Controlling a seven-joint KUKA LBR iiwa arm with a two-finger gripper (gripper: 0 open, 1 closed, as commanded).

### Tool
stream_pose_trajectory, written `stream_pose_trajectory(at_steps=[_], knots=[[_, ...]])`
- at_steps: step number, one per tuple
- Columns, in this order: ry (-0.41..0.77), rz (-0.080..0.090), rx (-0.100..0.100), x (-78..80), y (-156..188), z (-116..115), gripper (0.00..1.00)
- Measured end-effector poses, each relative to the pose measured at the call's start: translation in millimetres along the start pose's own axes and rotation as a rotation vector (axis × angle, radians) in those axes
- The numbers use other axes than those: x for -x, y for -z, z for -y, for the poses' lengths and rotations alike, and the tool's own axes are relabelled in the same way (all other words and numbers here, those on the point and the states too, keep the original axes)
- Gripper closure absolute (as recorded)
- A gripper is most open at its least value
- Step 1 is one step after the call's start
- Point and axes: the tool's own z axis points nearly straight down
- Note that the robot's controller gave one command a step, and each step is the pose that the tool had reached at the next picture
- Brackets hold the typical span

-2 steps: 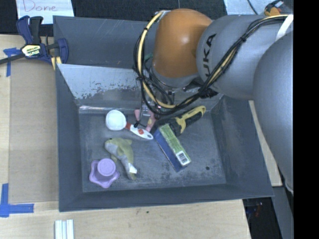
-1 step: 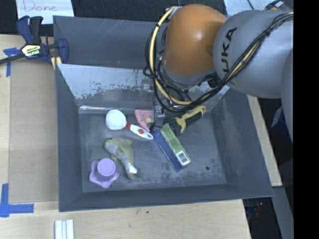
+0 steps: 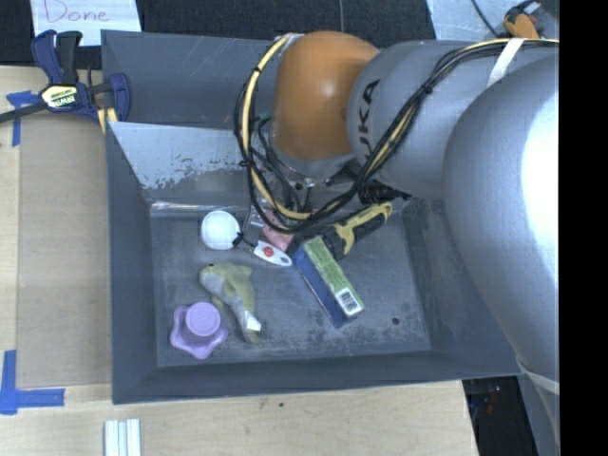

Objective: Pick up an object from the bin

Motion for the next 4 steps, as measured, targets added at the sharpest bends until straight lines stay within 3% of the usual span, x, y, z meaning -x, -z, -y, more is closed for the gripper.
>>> stream_pose_trajectory(at_steps=[1,2,3,4], knots=[[0.251,-0.002,-0.003,-6.5,-6.8,-4.0,0.00],[0.005,0.000,-0.001,-3.6,-46.6,-4.8,0.00],[0.071,0.006,0.001,-5.0,-60.3,-25.6,0.00],[-0.177,0.006,0.002,-2.8,-79.5,-33.7,1.00]])
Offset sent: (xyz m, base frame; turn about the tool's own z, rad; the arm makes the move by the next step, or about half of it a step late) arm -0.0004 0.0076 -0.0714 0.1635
